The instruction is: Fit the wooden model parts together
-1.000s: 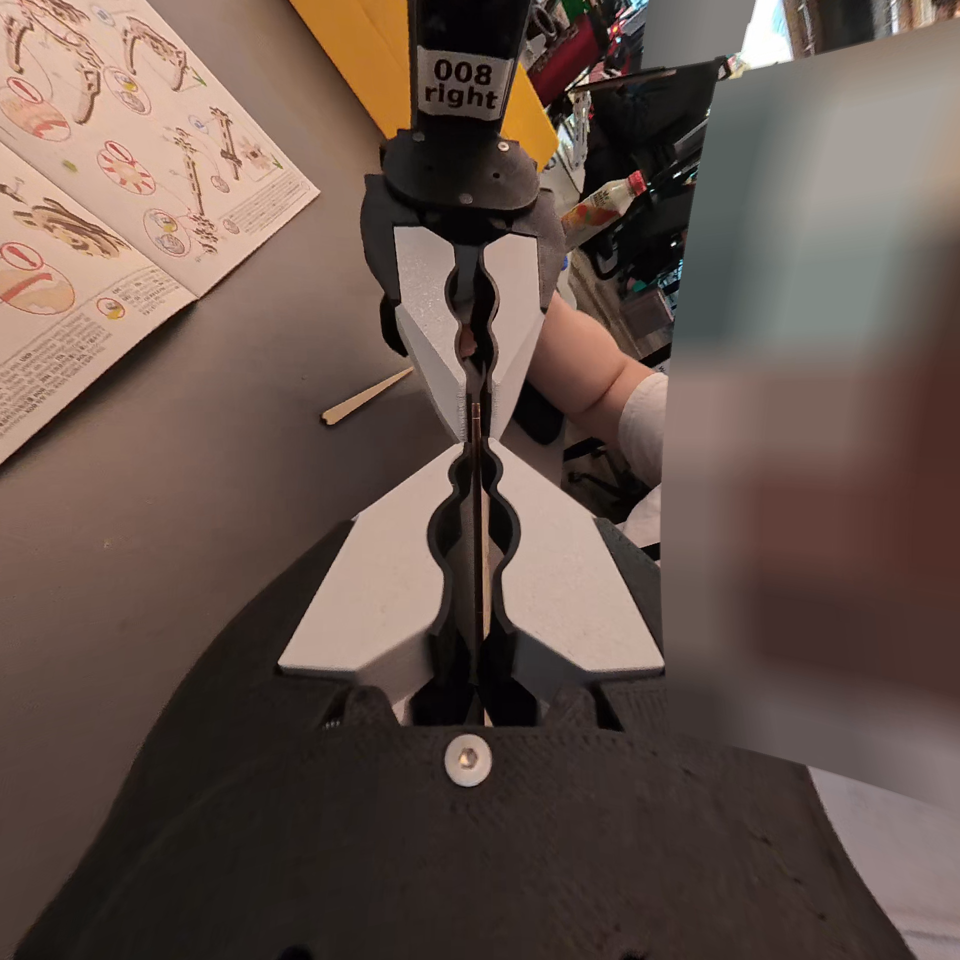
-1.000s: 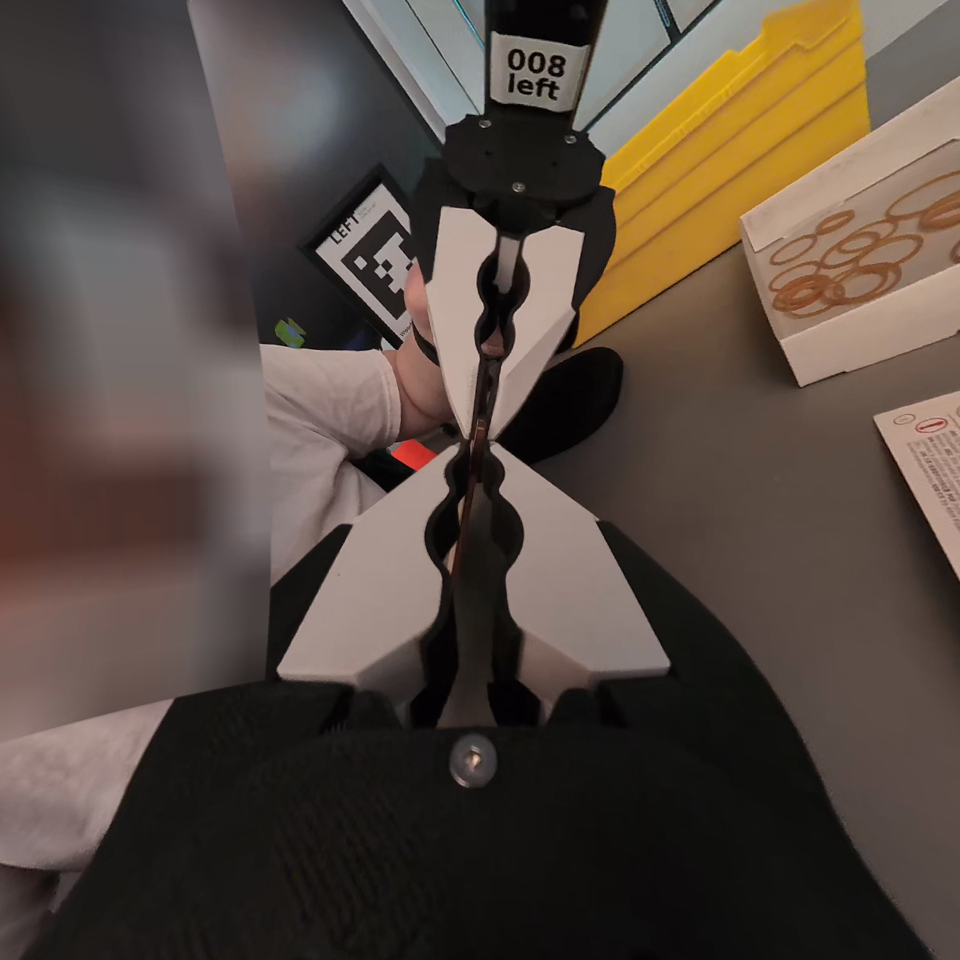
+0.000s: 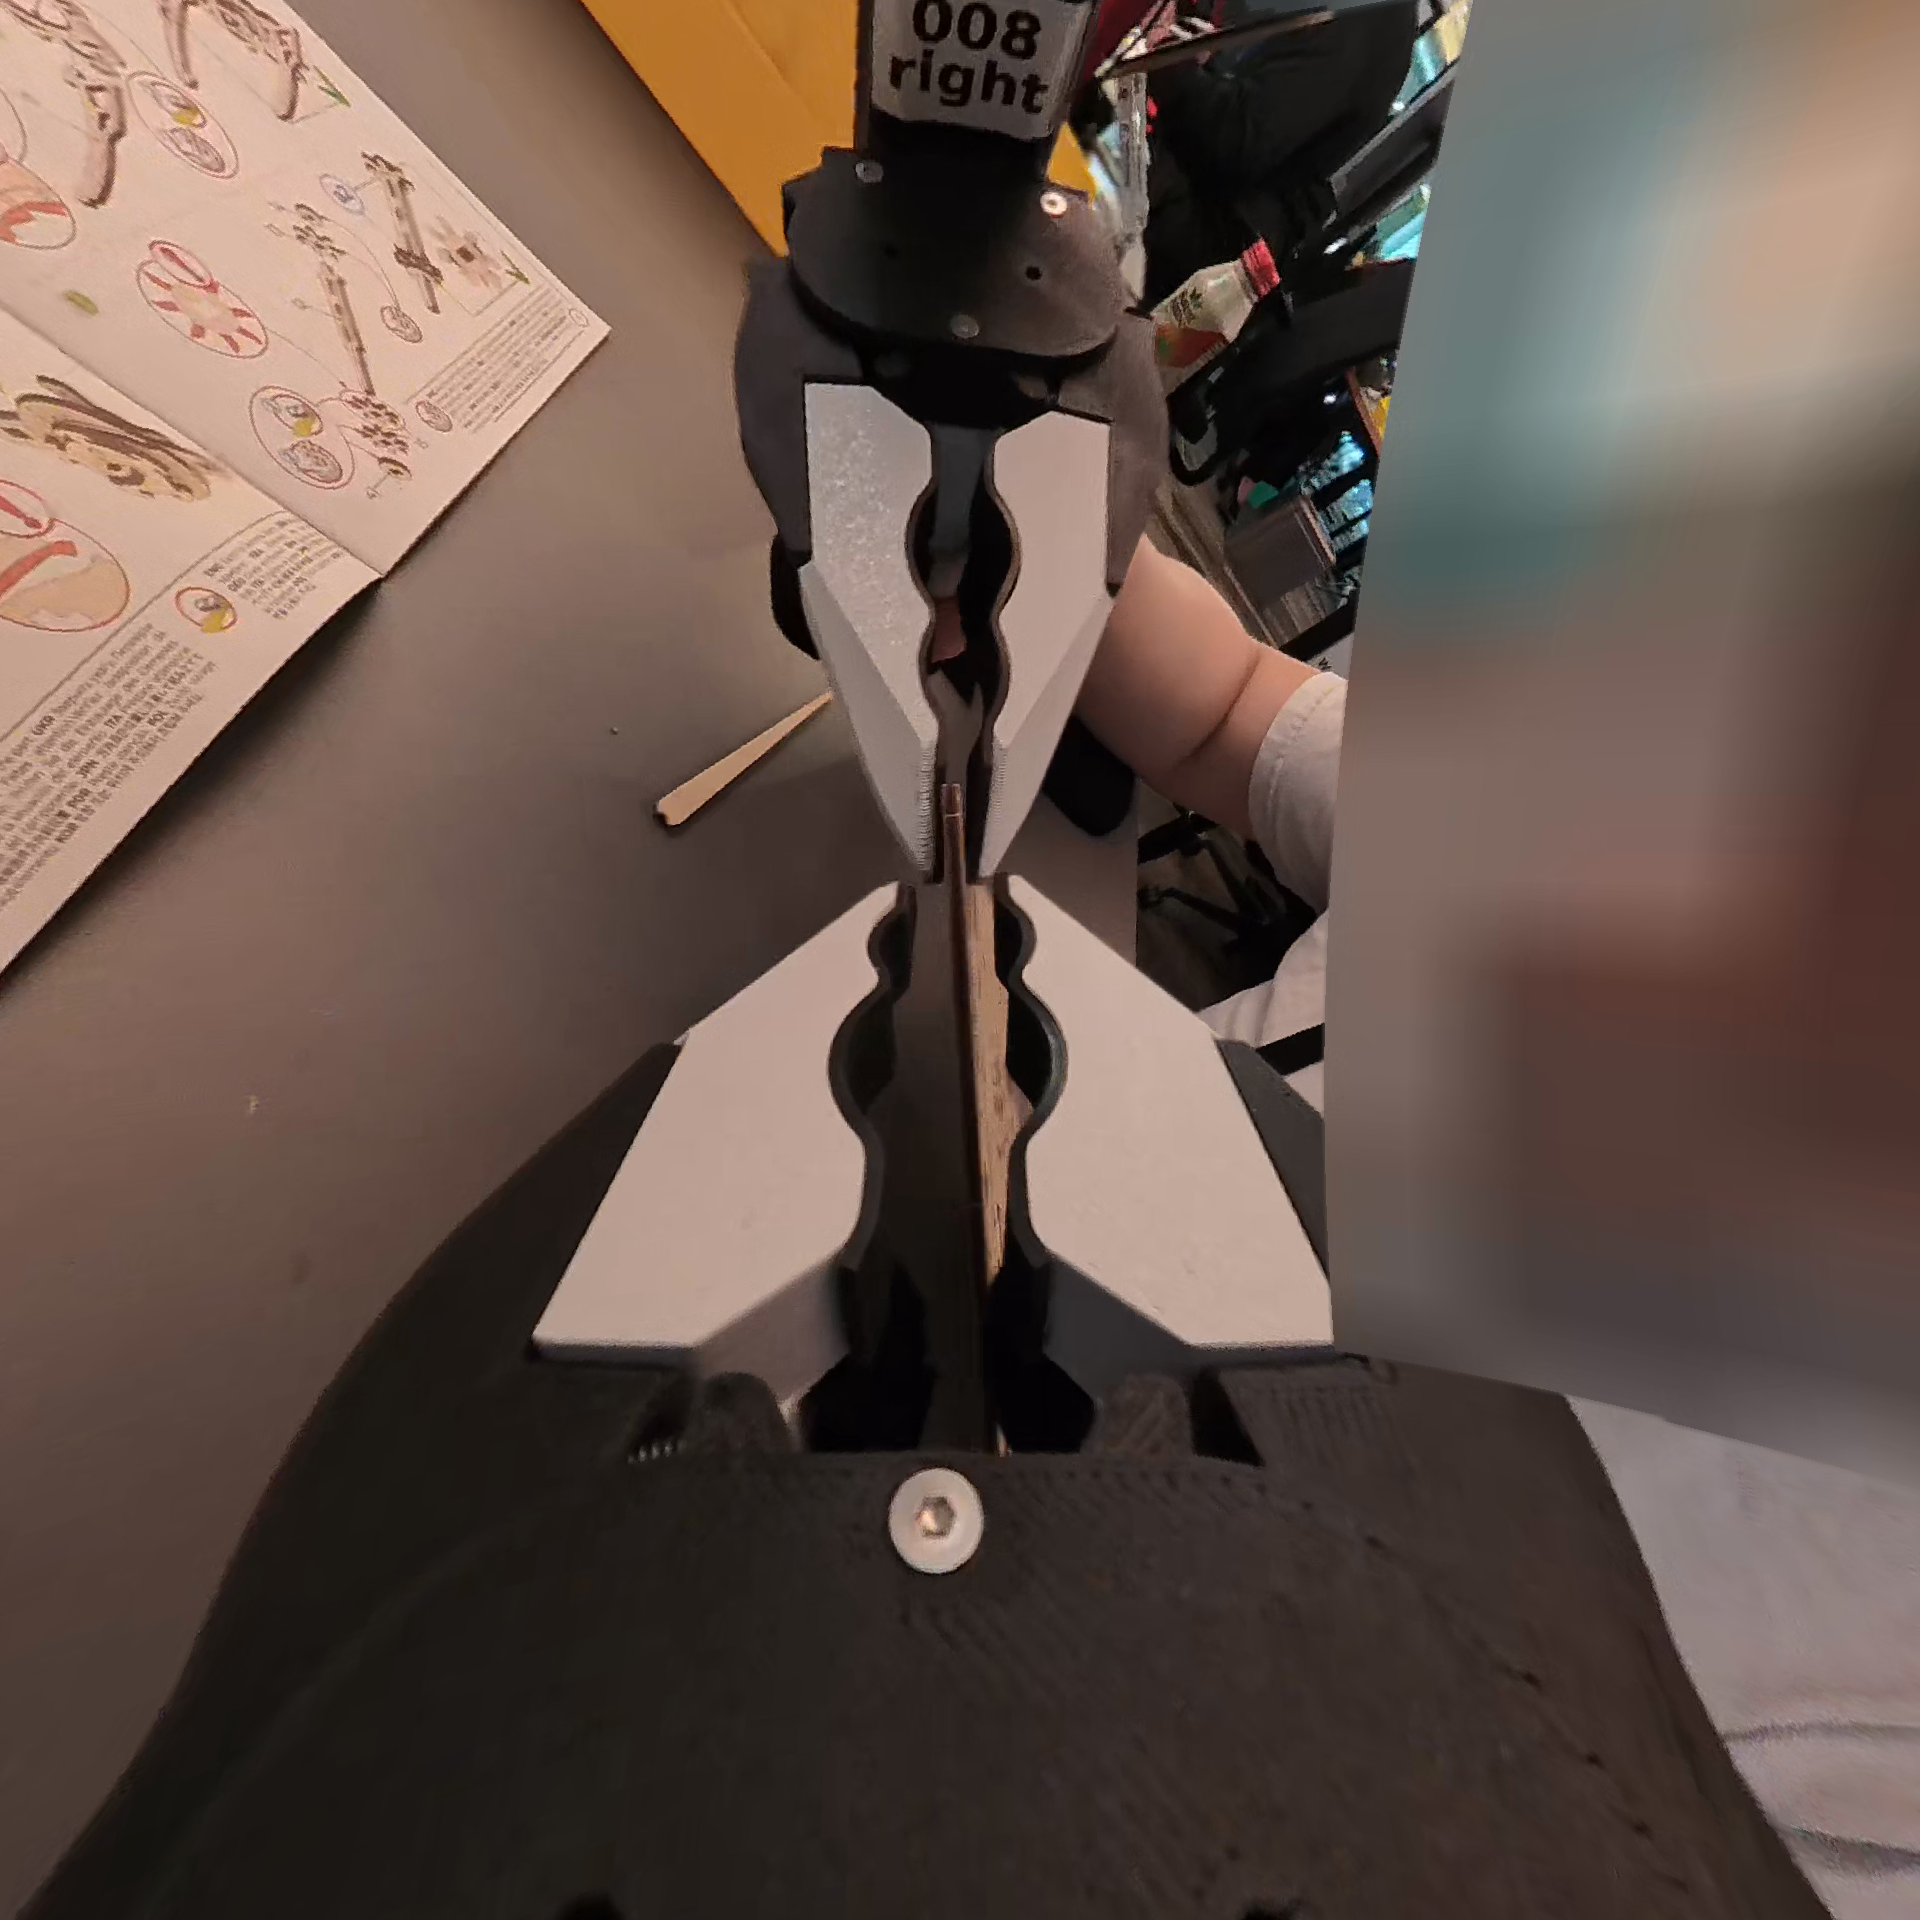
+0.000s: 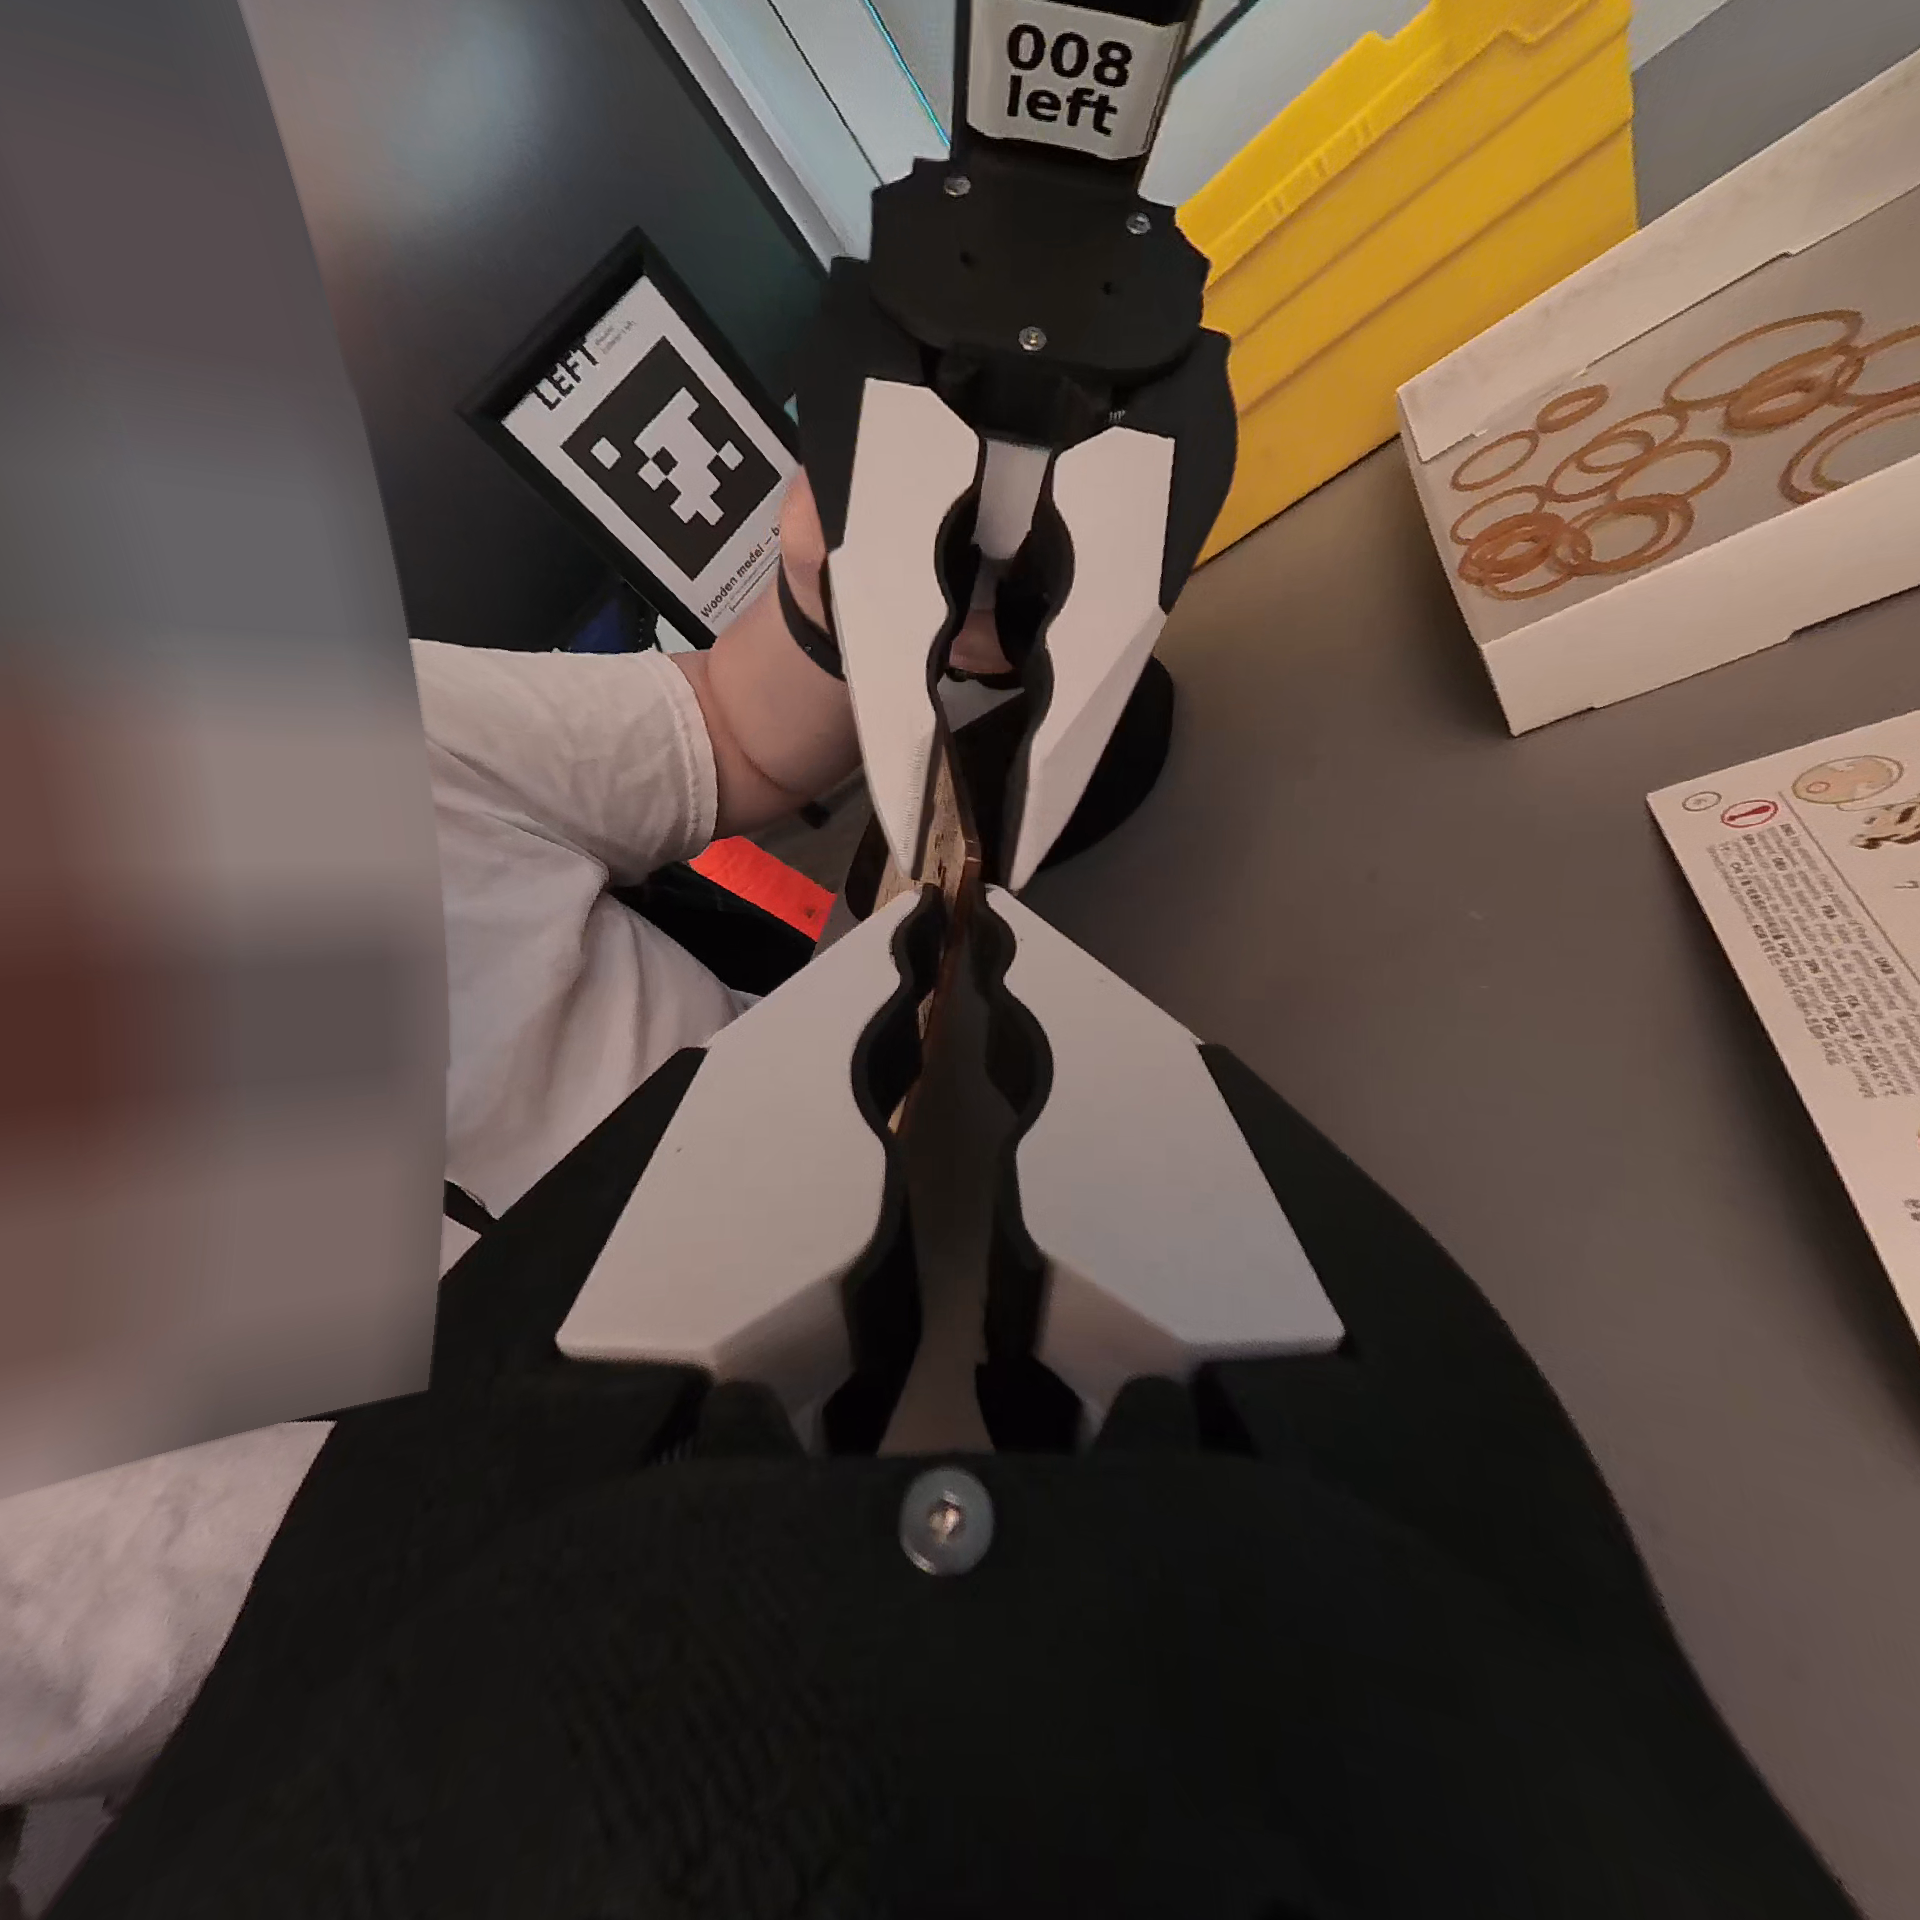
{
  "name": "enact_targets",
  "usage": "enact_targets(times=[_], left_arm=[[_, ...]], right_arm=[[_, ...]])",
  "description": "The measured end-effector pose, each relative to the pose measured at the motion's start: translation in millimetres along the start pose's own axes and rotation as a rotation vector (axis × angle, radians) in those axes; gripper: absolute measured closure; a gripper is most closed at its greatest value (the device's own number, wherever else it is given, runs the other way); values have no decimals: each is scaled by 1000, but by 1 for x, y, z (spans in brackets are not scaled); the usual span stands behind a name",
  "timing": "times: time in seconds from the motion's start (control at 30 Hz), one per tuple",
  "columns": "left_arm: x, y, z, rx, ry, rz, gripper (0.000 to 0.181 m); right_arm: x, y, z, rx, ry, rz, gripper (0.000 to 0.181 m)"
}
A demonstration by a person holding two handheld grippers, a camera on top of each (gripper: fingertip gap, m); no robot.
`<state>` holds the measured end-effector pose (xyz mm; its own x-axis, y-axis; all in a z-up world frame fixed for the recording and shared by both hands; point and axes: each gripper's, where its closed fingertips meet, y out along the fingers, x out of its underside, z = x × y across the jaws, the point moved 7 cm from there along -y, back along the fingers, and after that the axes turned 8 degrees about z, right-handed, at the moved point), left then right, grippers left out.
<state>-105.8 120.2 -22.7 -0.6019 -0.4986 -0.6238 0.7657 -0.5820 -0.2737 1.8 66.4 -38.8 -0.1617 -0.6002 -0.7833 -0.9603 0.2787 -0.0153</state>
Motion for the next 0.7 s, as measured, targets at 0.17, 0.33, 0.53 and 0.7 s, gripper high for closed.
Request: enact_targets(times=[0.17,0.33,0.53,0.7], left_arm=[[-5,1,2,40,-7,-17,174],[-8,3,-1,0,7,-39,181],[-11,3,-1,-5,1,-23,181],[-9,4,0,-3,-23,-18,181]], right_arm=[[-1,0,-2,15,-24,-3,177],[-2,-2,-1,43,-37,-11,177],[-3,-3,-1,46,-29,1,177],[-3,-3,-2,50,-20,-8,177]])
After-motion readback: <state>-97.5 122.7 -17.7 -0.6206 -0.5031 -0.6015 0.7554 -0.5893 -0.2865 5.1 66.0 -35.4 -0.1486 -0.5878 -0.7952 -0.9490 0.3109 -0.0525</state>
